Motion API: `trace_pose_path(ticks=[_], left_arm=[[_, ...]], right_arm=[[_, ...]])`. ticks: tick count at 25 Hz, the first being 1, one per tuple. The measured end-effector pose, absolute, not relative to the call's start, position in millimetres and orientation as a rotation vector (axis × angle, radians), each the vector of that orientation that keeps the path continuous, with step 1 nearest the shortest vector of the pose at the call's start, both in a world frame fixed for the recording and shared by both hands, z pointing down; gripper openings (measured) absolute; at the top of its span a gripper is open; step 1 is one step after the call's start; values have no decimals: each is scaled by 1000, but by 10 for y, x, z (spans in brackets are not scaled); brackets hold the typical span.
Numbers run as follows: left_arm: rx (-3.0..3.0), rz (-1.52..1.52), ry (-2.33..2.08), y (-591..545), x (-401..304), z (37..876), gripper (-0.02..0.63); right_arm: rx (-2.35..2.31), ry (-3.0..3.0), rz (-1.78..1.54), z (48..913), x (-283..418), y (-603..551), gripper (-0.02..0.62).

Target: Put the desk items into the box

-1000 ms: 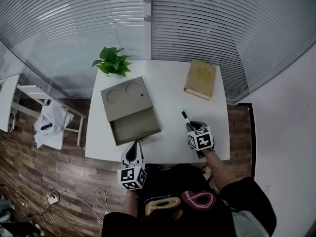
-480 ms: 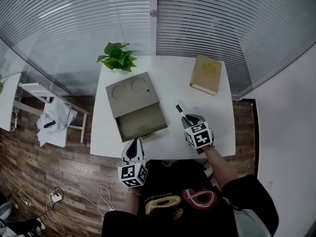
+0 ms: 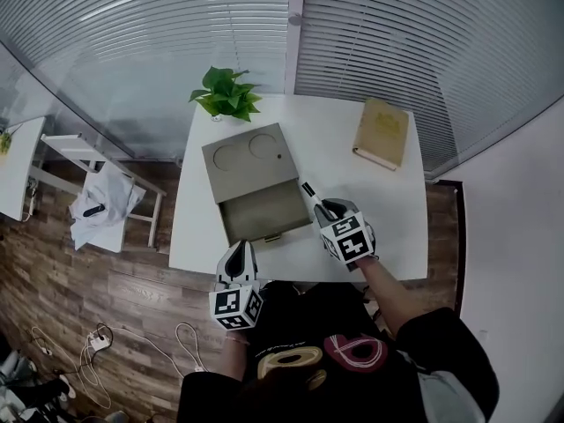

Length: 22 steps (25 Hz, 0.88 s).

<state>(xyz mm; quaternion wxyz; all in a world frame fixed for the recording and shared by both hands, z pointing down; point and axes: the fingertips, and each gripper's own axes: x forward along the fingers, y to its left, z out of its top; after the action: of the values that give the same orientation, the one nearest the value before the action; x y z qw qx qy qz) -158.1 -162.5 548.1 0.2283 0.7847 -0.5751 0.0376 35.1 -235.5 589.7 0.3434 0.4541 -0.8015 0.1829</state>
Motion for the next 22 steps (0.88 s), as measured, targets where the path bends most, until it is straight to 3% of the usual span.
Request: trace_pose_path(ticks=[22], left_arm=[[2115,69,-1647,-1443,-1990,5457,18]], right_arm=[[963,-2179,391,5922,-448,-2270,72]])
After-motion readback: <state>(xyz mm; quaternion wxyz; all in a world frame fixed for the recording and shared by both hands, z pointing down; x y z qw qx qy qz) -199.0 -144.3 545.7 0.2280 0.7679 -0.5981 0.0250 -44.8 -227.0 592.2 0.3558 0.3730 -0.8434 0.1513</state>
